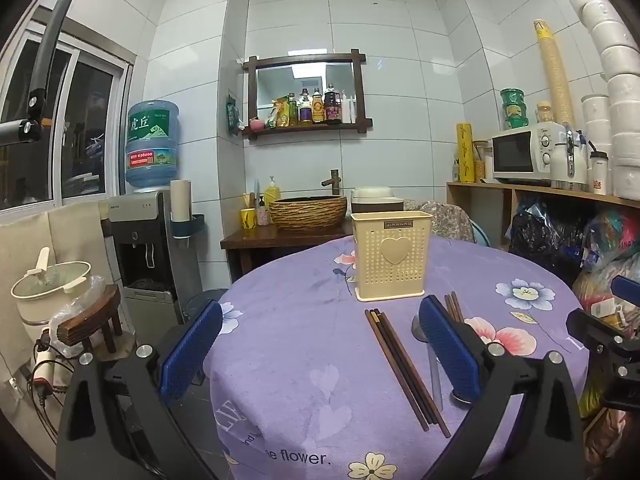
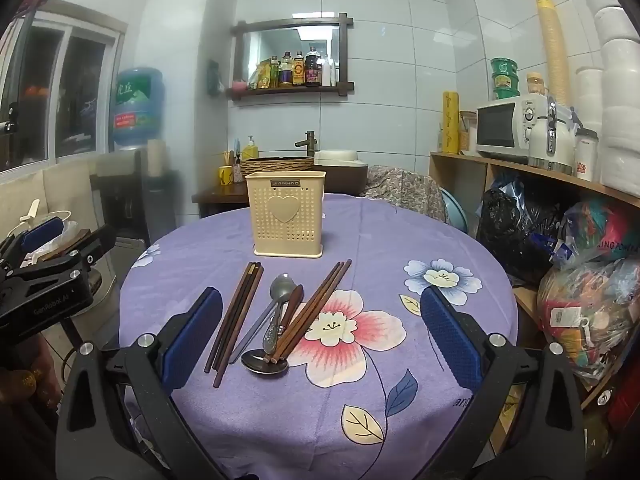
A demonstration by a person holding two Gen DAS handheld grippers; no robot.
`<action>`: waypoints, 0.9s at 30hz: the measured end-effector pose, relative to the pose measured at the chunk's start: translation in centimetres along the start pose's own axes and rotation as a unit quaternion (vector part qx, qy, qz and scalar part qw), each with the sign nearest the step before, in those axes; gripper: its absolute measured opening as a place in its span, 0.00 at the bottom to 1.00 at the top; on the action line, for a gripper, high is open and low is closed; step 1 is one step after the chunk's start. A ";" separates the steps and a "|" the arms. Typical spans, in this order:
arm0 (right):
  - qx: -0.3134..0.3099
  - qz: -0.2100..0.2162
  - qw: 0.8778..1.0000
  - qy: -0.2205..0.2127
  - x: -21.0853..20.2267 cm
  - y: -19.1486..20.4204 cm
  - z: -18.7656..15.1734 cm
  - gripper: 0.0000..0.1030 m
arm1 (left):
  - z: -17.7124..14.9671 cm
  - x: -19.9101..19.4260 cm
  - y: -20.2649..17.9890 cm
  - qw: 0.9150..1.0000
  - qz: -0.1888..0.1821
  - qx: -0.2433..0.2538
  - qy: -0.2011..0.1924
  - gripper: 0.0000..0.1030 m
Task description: Organize utensils
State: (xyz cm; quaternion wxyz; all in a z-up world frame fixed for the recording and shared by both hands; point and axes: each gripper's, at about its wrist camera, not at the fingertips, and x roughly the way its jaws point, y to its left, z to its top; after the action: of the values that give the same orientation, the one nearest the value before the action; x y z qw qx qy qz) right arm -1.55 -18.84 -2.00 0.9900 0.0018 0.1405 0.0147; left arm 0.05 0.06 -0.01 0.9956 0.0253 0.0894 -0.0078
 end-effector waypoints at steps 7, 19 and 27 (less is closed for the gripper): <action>0.000 0.000 1.000 -0.001 -0.1 0.1 0.1 0.95 | 0.0 0.0 0.9 1.000 -0.013 -0.013 0.008 0.95; 0.002 -0.001 1.000 0.000 -0.1 0.0 0.1 0.95 | 0.2 -0.1 -0.1 1.000 0.003 0.001 0.004 0.95; 0.004 -0.001 1.000 0.004 0.2 0.2 0.0 0.95 | 0.1 0.0 0.0 1.000 0.001 0.000 0.005 0.95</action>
State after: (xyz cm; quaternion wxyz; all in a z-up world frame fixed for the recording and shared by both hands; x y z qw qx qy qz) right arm -1.34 -18.68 -2.11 0.9894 0.0059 0.1445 0.0127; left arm 0.08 0.03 0.07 0.9952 0.0253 0.0940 -0.0062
